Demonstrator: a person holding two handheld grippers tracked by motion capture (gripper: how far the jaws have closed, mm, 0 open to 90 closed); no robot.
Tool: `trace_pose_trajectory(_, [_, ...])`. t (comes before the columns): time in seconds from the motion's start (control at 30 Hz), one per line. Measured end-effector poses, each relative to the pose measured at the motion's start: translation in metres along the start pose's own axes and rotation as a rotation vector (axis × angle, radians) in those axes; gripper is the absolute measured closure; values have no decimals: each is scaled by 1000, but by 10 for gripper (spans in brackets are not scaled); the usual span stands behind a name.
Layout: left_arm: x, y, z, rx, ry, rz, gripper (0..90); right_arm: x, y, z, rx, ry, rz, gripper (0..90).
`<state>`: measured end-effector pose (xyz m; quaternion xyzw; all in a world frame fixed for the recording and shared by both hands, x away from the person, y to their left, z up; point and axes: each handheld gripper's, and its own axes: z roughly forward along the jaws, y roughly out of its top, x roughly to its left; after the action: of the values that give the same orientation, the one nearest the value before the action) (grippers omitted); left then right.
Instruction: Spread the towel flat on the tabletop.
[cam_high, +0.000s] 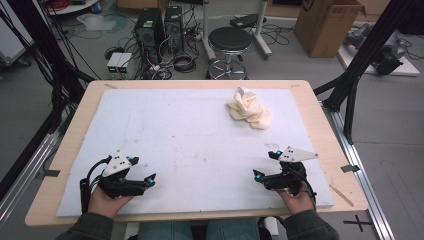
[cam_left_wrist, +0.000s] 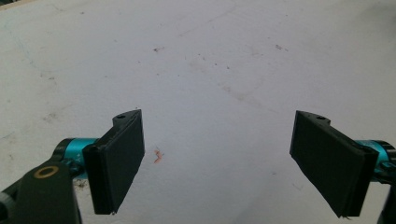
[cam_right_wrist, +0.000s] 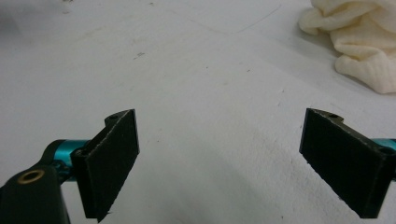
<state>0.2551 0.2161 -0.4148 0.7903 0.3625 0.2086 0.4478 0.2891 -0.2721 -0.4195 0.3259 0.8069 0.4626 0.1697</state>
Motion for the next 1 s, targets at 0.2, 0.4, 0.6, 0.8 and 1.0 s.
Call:
trace_pose_trajectory(0.2, [-1,0,-1,-7,5,-3,182,-8,5,1,-7,-12,21,113])
trace_pose_trajectory(0.4, [0,0,-2,-7,13,-5,182,-18,17,0,24,-17,-1,113])
trace_pose_trajectory(0.6, [0,-1,-5,-9,16,-4,183,-40,28,7,42,-33,32,113])
trace_pose_trajectory(0.8, [3,-2,-7,-17,22,-17,182,-63,44,18,58,-53,43,113])
trace_pose_trajectory(1.0, [3,-2,-6,-19,19,-20,182,-76,62,29,75,-75,29,114])
